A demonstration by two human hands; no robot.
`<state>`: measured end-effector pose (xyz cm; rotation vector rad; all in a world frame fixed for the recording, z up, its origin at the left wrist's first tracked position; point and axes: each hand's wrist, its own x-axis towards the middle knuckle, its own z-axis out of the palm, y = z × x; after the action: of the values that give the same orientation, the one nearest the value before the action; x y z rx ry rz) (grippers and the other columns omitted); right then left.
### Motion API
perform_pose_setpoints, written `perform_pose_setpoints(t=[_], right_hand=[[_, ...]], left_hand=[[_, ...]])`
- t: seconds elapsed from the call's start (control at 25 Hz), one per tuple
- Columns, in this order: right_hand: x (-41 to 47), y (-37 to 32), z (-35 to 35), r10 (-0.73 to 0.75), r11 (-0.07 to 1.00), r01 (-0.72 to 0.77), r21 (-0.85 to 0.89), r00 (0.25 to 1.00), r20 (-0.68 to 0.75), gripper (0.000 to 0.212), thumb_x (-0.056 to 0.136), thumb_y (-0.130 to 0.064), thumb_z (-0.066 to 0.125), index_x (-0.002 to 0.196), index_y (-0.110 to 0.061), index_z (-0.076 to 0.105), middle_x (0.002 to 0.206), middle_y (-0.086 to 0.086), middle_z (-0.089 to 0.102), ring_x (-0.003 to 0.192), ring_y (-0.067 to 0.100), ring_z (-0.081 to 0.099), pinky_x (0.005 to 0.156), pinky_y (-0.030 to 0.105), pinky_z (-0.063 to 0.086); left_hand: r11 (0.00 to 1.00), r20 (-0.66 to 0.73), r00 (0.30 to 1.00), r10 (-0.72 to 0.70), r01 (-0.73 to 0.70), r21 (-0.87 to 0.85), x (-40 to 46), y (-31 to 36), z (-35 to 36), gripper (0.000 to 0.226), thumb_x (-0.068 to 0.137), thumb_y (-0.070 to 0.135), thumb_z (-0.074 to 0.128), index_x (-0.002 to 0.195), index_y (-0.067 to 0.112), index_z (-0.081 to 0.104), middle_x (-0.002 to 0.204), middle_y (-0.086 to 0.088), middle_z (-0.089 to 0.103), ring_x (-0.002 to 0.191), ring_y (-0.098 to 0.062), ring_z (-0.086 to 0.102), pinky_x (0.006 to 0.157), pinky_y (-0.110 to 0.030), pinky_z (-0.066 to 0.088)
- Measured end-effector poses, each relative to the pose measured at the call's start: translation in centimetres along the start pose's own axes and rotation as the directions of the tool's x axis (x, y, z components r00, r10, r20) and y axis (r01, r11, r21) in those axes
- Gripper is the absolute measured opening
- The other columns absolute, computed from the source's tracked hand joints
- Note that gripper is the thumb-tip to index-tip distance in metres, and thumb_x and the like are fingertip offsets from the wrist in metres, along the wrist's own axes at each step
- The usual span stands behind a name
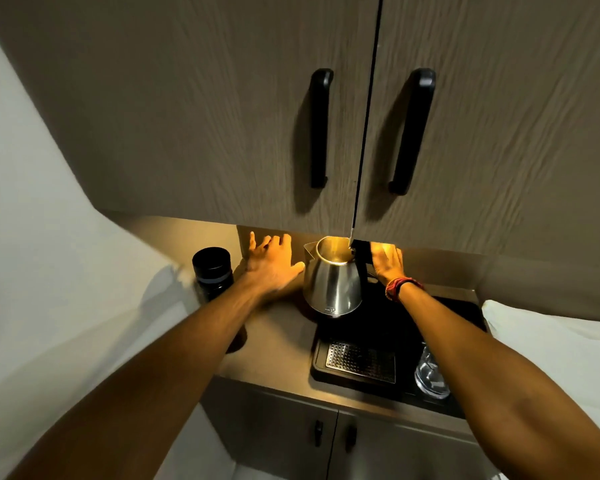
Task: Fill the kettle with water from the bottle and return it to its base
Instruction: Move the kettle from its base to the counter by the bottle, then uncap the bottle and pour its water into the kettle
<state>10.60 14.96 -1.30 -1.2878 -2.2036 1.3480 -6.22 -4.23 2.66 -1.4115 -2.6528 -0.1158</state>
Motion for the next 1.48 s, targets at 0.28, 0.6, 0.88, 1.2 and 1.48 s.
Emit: perform_pose_setpoints(t=[0.28,0.6,0.88,1.2,1.48], right_hand=[[0.1,-4.5,7.3,-0.22,0.975,0.22,-0.009,0.973,-0.073,0.052,0.101,-0.041,0.041,0.107,0.003,0.069,0.101,0.031,0.067,0.102,0.043,0.061,0.082,0.038,0.038],[0.7,-3.8,13.3,-0.217,0.976,0.218,0.009,0.973,-0.083,0.069,0.096,-0.052,0.044,0.063,0.008,0.057,0.066,0.026,0.055,0.069,0.031,0.051,0.071,0.048,0.043],[1.5,-2.9,14.5,-0.281,0.951,0.286,-0.121,0.958,0.054,0.041,0.102,-0.036,0.039,0.115,-0.012,0.07,0.074,0.006,0.062,0.098,0.039,0.064,0.071,0.034,0.038],[1.9,-3.7,13.1,-0.432,0.75,0.443,-0.49,0.89,0.143,0.062,0.103,-0.042,0.026,0.155,-0.009,0.019,0.164,0.012,0.015,0.154,0.032,0.008,0.123,0.047,0.008],[1.8,-3.8,12.4,-0.395,0.67,0.426,-0.609,0.898,0.193,0.067,0.102,-0.047,0.015,0.157,-0.013,-0.001,0.166,0.008,-0.009,0.154,0.027,-0.01,0.125,0.047,-0.001]], left_hand=[[0.98,-0.022,0.995,-0.096,0.098,0.173,-1.6,-5.1,-0.9,0.07,0.092,0.06,0.043,0.142,0.011,0.04,0.142,-0.012,0.05,0.134,-0.031,0.044,0.117,-0.059,0.011],[0.976,-0.06,0.981,-0.187,0.192,0.105,-4.4,-10.3,-0.6,0.074,0.089,0.066,0.044,0.138,0.011,0.04,0.136,-0.013,0.052,0.123,-0.032,0.051,0.101,-0.055,0.042],[0.99,-0.112,0.985,-0.13,0.134,0.037,-5.0,-12.7,0.4,0.071,0.084,0.058,0.049,0.141,0.015,0.041,0.138,-0.014,0.049,0.118,-0.031,0.051,0.086,-0.043,0.054],[0.951,-0.112,0.951,-0.287,0.298,0.089,-4.8,-12.5,-0.8,0.097,0.075,0.084,0.047,0.138,0.012,0.042,0.135,-0.016,0.047,0.119,-0.035,0.051,0.085,-0.045,0.054],[0.977,0.081,0.987,-0.138,0.149,-0.151,-4.3,-13.5,-2.0,0.074,0.079,0.05,0.072,0.142,0.027,0.041,0.14,-0.007,0.045,0.129,-0.031,0.042,0.097,-0.044,0.045]])
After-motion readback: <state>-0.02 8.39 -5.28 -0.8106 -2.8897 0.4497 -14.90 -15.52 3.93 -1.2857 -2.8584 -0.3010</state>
